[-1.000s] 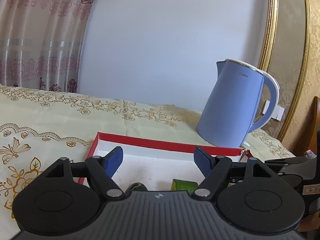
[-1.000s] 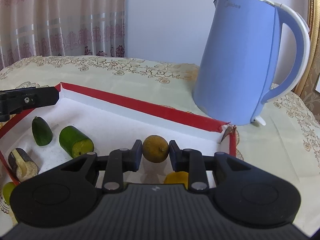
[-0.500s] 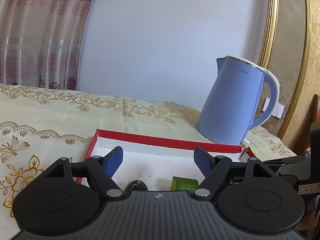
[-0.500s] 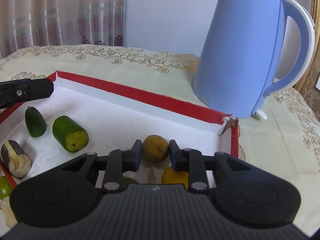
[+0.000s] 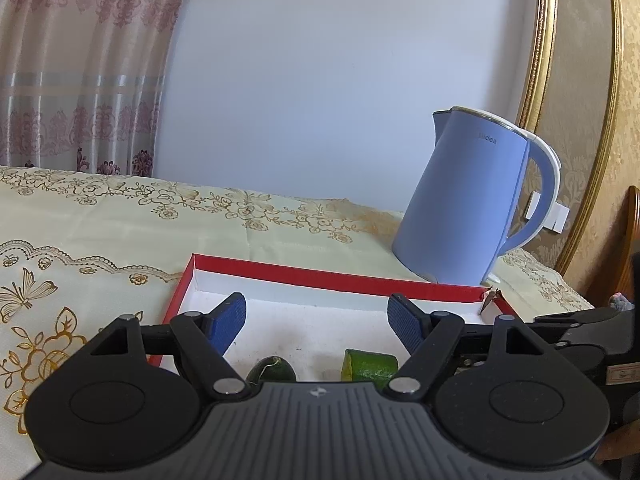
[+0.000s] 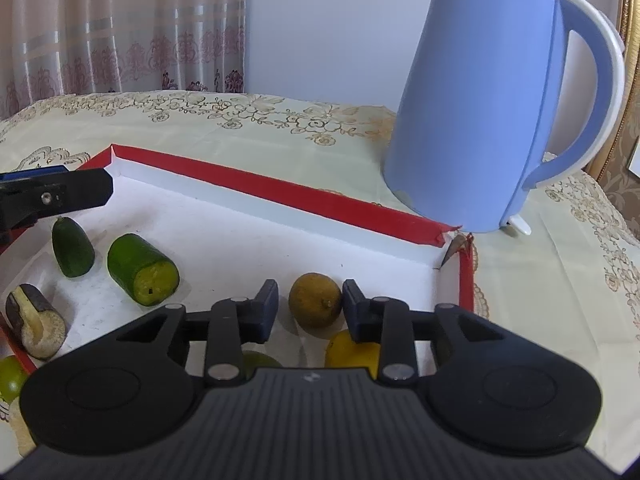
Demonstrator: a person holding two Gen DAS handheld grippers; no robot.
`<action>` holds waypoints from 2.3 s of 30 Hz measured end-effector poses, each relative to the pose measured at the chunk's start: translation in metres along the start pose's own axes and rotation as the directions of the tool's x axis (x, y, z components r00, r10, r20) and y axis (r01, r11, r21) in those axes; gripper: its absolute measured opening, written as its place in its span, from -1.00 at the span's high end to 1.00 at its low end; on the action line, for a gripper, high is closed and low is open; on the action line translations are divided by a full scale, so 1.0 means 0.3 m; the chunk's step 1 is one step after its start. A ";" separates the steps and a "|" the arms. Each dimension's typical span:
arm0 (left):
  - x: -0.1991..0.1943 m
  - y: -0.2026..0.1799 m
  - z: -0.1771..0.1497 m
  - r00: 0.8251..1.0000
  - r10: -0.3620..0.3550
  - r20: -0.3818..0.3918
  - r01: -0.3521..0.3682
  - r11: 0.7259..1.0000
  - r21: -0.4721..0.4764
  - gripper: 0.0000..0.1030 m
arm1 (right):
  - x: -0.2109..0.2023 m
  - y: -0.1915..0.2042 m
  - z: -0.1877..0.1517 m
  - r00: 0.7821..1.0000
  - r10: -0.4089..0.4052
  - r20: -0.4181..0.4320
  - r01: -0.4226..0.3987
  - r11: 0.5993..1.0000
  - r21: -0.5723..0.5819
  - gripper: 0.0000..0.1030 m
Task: Organize fruits
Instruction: 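Lower the cucumber into the tray with the left tool while the right tool sets the brown fruit in, then move the left tool toward the green tomato while the right tool grasps the yellow mango piece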
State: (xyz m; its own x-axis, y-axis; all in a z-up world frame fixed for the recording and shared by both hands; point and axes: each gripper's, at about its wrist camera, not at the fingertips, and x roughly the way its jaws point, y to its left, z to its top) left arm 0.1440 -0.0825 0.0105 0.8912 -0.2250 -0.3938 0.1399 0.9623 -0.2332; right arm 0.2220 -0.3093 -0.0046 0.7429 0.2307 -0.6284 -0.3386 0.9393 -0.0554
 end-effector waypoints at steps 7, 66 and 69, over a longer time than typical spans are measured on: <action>-0.010 -0.008 -0.001 1.000 0.007 0.014 -0.007 1.000 0.010 -0.51 | -0.319 0.005 -0.052 0.981 -0.026 0.193 0.024 1.000 0.014 -0.42; -0.382 0.063 -0.172 0.991 0.133 0.019 -0.134 0.988 0.082 -0.94 | -0.453 0.278 -0.384 0.991 0.109 0.078 -0.109 0.994 -0.012 0.09; -0.382 0.037 -0.182 0.991 0.132 0.007 -0.132 0.984 0.120 -0.94 | -0.478 0.184 -0.409 0.991 0.073 0.109 -0.079 0.995 0.054 0.09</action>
State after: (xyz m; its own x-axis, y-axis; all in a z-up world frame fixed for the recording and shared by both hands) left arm 0.0198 -0.0542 0.0046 0.9049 -0.0950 -0.4149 0.0720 0.9949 -0.0708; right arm 0.0259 -0.3216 -0.0129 0.7747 0.3246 -0.5426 -0.3643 0.9306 0.0365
